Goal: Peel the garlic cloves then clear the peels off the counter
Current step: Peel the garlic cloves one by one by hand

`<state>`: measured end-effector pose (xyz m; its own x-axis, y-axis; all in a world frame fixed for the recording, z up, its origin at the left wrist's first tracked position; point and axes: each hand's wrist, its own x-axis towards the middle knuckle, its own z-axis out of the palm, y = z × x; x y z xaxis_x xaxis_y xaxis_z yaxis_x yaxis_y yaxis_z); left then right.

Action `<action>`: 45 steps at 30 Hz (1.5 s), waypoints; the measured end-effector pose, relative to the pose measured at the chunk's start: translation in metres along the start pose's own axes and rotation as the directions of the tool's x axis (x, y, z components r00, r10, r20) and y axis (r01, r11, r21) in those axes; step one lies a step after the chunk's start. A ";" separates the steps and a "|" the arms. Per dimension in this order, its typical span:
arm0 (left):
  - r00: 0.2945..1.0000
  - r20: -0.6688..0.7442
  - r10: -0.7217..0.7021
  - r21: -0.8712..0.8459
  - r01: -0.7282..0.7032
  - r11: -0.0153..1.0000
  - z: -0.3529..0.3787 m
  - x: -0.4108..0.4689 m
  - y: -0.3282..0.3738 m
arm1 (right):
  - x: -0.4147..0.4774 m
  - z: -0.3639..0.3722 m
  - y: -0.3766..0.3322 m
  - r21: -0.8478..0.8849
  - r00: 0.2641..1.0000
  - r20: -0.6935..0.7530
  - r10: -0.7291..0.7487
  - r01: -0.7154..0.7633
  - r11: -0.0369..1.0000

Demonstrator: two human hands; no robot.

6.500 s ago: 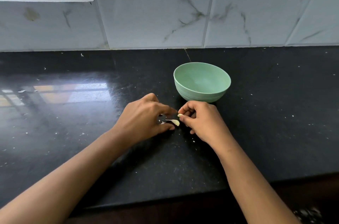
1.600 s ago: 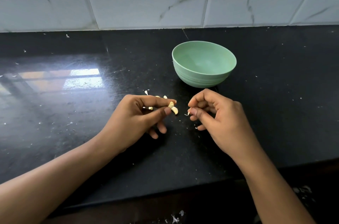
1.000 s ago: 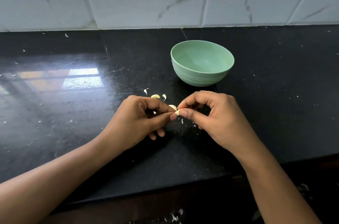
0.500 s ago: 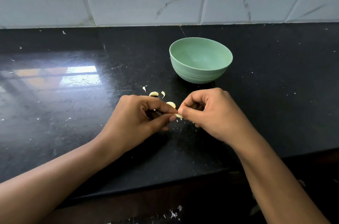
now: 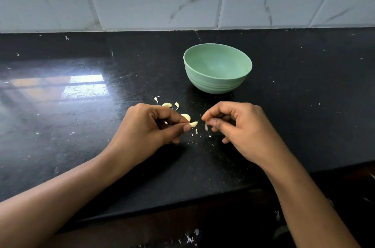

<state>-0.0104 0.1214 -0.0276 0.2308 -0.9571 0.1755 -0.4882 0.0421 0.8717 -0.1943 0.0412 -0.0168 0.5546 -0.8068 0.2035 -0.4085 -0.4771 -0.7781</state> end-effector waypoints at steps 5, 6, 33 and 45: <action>0.999 0.028 -0.027 -0.015 0.027 1.000 0.002 0.003 -0.001 | -0.001 0.001 0.001 0.002 0.999 0.008 -0.041 0.041 0.999; 0.999 0.034 -0.031 -0.020 0.032 0.999 0.003 0.003 0.000 | 0.000 0.001 0.001 0.018 0.999 -0.014 -0.044 0.045 0.999; 0.975 0.201 -0.094 -0.520 0.188 0.833 -0.002 0.003 0.010 | -0.003 0.026 0.002 -0.021 0.887 -0.236 -0.396 0.402 0.915; 0.977 0.128 -0.168 -0.548 0.211 0.810 -0.001 0.004 0.010 | -0.013 0.029 -0.002 -0.085 0.892 -0.251 -0.376 0.366 0.927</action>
<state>-0.0139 0.1185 -0.0177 0.2001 -0.9792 -0.0338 0.1144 -0.0109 0.9934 -0.1800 0.0625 -0.0353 0.4661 -0.6281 0.6231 -0.2370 -0.7671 -0.5961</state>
